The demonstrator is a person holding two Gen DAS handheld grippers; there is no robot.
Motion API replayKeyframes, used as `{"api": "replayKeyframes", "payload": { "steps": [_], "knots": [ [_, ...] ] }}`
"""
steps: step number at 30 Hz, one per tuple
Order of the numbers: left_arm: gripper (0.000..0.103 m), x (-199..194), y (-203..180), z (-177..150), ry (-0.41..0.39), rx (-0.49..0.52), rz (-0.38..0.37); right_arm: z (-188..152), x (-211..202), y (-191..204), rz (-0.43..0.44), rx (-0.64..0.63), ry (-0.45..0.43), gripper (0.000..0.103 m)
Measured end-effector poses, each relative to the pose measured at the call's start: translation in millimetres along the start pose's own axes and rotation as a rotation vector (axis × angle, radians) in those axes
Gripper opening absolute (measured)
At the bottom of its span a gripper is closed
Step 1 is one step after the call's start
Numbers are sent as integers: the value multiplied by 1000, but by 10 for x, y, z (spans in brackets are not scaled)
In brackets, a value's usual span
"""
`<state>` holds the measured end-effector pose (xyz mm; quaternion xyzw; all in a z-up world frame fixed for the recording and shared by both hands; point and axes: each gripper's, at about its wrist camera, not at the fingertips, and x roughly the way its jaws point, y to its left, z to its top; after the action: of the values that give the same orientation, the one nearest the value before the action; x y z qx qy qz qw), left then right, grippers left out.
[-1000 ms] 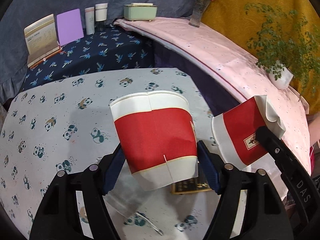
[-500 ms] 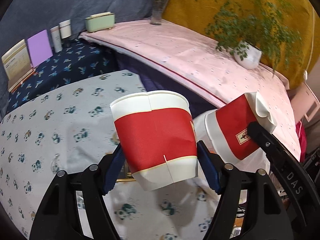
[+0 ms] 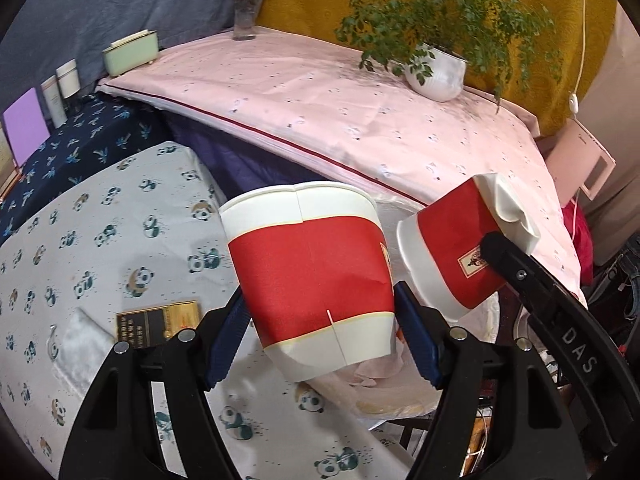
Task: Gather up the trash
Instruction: 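Carry both paper cups to the bin and release them, then move both tools back to the grey cloth bag and gold box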
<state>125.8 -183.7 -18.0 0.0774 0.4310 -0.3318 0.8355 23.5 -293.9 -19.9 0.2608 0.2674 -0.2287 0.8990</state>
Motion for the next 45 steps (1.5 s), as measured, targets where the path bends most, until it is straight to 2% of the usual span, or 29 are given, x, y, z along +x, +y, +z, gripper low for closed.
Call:
{"api": "replayKeyframes", "payload": {
  "steps": [1,2,4,15,29,38,45],
  "knots": [
    [74,10,-14,-5,1,-1,-8,2,-3,-33,-6,11,-8,28],
    [85,18,-26,-12,0,-6,-7,9,-9,-58,-7,17,-10,32],
    [91,18,-42,-36,-13,-7,7,25,-17,-101,-11,39,-20,42],
    [91,41,47,-35,-8,-28,29,29,1,-88,-3,33,-15,44],
    [91,-77,379,-116,-14,-88,61,-35,13,196,26,-15,6,45],
    [91,-197,773,-255,-19,-150,108,-196,88,544,70,-69,48,45],
    [91,-298,1240,-446,-13,-221,165,-425,186,844,102,-123,99,45]
  ]
}}
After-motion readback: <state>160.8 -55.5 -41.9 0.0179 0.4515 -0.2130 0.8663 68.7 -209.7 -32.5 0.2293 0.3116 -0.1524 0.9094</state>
